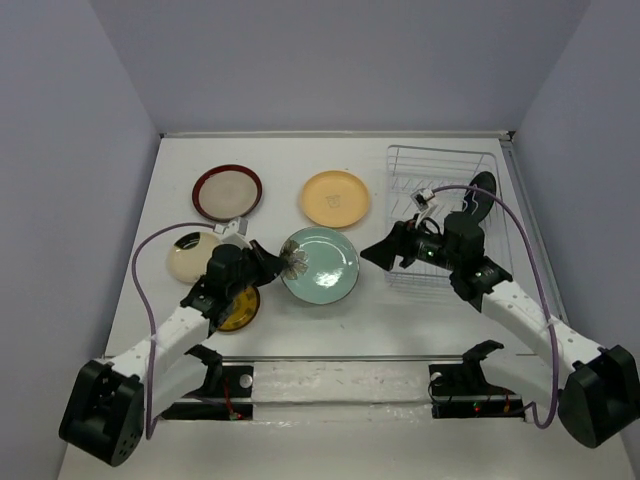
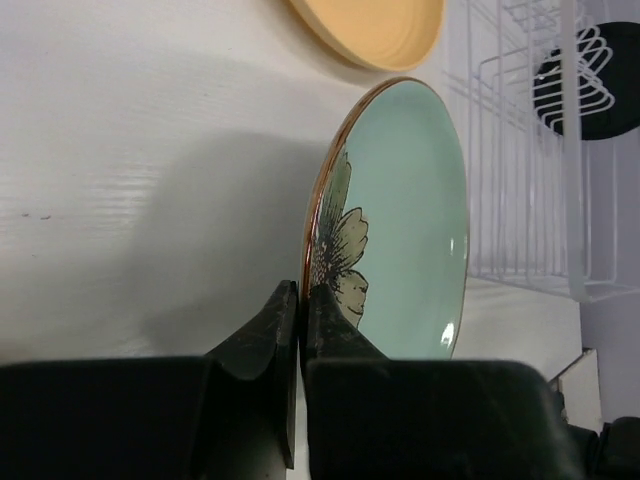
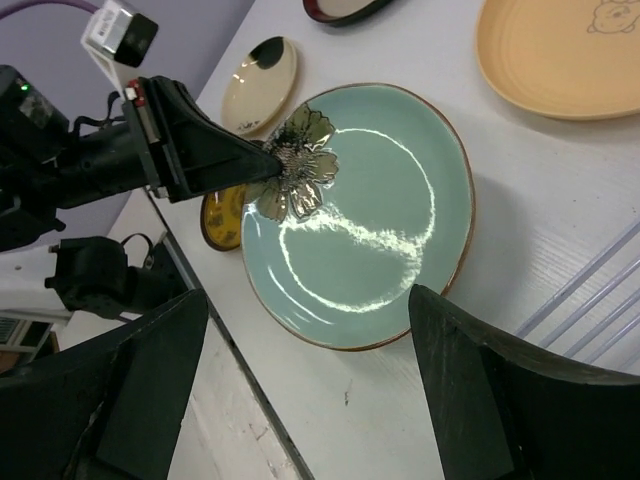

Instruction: Load the plates into the dish rack

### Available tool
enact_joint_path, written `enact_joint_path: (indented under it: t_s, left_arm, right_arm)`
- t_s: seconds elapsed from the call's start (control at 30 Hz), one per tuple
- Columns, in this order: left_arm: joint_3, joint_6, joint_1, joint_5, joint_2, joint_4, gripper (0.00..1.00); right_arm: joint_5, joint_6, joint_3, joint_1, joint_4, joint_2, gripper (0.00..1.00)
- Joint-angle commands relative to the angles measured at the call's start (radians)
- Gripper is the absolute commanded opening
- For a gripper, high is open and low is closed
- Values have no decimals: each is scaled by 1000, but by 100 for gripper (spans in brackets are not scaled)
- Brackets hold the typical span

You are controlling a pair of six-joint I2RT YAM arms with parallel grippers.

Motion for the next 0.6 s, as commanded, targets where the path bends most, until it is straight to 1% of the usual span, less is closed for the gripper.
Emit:
enact_joint_path:
  t_s: [0.0,0.03,0.2,0.4,0.57]
  left_arm:
    - [78,-9,4,71,-151,-2,6]
    - [87,-9,5,91,-181,-24,6]
    - [95,-8,5,128,-261,-50,6]
    - [119,0,4,186,-289,-46,6]
    - [162,21,4,247,-292,-30,6]
  right_arm:
    - [-45,-33,84,5,-20,46,88]
    - [-40,-40,101,5,-40,79,90]
    - [-42,-53,130,28,-76,149,92]
    - [15,-77,168,73,-128,208,93]
    - [55,-85,164,93,-145,245,91]
